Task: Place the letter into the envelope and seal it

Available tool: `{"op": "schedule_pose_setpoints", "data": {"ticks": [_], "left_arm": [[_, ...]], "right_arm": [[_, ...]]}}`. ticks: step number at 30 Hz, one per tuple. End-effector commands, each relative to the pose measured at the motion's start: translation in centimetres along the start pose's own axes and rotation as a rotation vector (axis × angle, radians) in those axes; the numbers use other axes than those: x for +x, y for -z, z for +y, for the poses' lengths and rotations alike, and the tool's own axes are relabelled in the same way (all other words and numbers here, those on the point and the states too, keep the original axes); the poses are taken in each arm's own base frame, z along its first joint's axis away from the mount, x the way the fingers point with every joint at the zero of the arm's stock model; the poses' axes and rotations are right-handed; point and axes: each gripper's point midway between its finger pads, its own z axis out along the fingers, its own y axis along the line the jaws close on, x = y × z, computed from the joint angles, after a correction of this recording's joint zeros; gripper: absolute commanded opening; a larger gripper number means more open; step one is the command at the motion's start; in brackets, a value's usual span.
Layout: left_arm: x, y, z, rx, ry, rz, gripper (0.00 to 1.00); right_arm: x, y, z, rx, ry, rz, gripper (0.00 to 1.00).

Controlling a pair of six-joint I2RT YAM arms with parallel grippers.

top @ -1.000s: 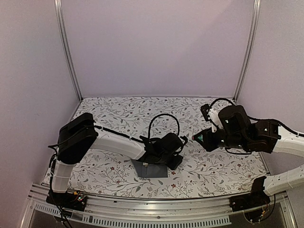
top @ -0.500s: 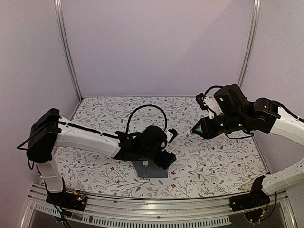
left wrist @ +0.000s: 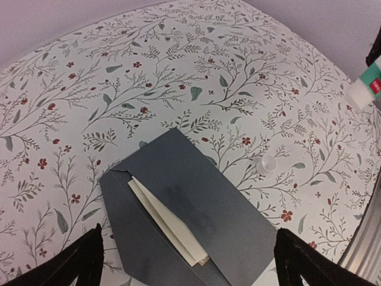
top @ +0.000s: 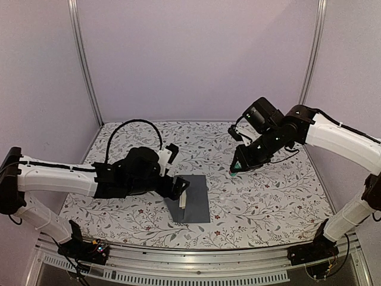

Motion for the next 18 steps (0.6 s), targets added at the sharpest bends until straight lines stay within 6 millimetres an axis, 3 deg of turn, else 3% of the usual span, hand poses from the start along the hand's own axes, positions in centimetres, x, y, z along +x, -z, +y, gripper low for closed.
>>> {"op": "schedule_pose_setpoints", "data": {"ticks": [1,10,18], "left_arm": [[-1.4,1.7,2.4,-0.026,0.048,-0.083,1.00],[-2.0,5.4,7.5,-0.100,0.159,-0.206,1.00],[-2.2,7.3,9.5,-0.116,0.209,-0.267,1.00]], "right_arm": [[2.0,-2.5,-0.3,-0.031,-0.019,0.136,0.00],[2.6,-7.1,-2.0,0.022,-0.031,0.254,0.00],[2.9,-10.1,-2.9,0.030,-0.047,0.319,0.00]]}}
